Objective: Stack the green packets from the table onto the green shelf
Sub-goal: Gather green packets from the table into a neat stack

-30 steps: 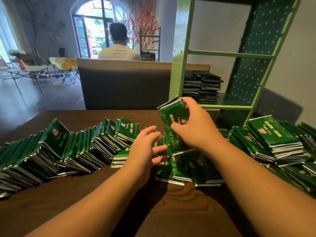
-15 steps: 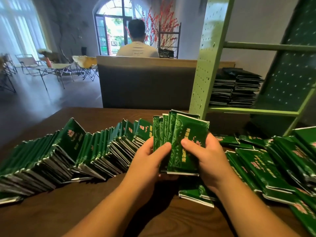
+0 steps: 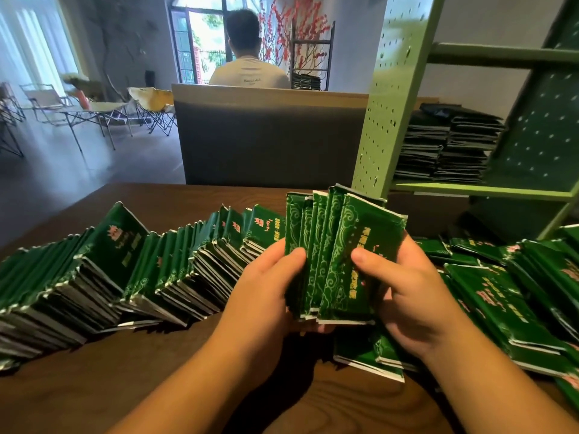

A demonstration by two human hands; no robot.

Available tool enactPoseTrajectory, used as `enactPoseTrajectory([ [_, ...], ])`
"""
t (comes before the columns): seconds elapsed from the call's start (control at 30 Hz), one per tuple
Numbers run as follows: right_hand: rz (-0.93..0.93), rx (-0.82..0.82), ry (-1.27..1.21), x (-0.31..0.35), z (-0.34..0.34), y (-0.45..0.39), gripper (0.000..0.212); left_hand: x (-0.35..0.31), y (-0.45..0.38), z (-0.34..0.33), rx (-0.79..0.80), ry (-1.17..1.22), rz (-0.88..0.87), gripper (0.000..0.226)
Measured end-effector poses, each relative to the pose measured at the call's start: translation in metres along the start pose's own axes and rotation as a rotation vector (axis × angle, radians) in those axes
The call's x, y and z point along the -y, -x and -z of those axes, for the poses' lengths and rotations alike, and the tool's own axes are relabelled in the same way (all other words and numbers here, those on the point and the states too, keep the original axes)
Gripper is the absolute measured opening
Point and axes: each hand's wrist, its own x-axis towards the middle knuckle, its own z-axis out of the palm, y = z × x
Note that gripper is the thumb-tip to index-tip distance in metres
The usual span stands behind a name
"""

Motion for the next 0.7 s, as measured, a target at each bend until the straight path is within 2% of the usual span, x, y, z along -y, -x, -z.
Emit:
enactPoseTrajectory([
  [0.23, -0.069, 0.005, -0.221, -0.002, 0.002, -0.002, 0.047, -0.007, 0.003, -0.004, 0.029, 0.066, -0.015, 0.024],
  [0.3, -0.058, 0.017, -0.273, -0.001, 0.002, -0.003, 0.043, -0.009, 0.003, -0.002, 0.026, 0.057, -0.013, 0.037],
  [0.37, -0.062, 0.009, -0.322, 0.0, 0.004, -0.004, 0.035, -0.01, 0.001, 0.001, 0.02, 0.035, -0.023, 0.024],
  [0.5, -0.098, -0.029, -0.309, 0.001, 0.004, -0.005, 0.039, -0.013, -0.002, 0.009, -0.026, -0.003, -0.045, 0.025],
  [0.63, -0.128, -0.044, -0.339, 0.006, 0.002, -0.001, 0.029, -0.015, -0.004, 0.011, 0.015, 0.083, -0.078, 0.024],
  [0.7, -0.116, -0.063, -0.334, 0.006, 0.003, -0.002, 0.032, -0.014, -0.005, 0.014, 0.044, 0.143, -0.054, 0.02],
])
